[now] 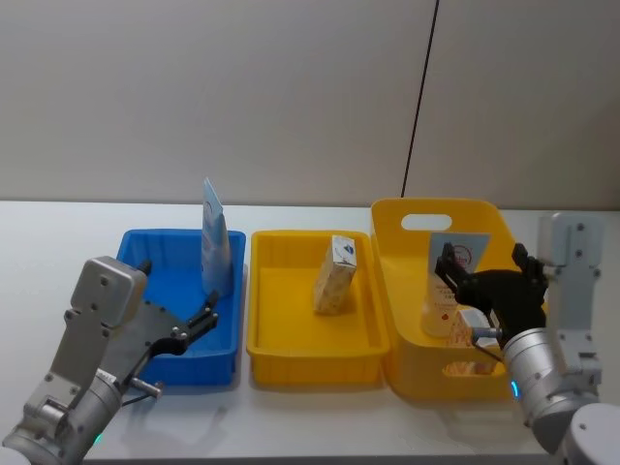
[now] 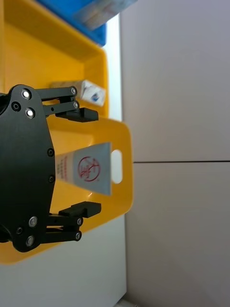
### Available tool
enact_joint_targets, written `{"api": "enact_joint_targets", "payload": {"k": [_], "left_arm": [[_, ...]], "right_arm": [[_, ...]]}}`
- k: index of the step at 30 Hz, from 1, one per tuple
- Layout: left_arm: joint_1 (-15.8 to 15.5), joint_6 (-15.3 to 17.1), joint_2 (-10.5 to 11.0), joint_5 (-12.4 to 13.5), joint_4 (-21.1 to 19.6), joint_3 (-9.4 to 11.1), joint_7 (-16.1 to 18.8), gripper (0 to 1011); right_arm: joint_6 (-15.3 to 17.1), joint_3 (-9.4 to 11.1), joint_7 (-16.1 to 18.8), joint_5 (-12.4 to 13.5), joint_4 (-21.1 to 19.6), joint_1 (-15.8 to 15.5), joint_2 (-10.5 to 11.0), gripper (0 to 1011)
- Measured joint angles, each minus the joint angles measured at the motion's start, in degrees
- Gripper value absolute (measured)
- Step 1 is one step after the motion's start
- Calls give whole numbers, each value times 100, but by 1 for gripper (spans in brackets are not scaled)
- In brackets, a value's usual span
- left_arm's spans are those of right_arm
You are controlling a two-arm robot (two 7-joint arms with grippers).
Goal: Bimanual collaborative sorting of washing and personal care products
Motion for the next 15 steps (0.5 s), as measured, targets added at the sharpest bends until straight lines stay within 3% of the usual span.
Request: {"api": "enact_joint_targets", "payload": {"k": [9, 15], "left_arm": [[0, 0, 0, 0, 0, 0, 0, 1001], [0, 0, 0, 0, 0, 0, 0, 1001]], "right_arm": [[-401, 184, 403, 558, -343, -172, -86, 1003], [-545, 252, 556, 772, -487, -241, -114, 1004]]}}
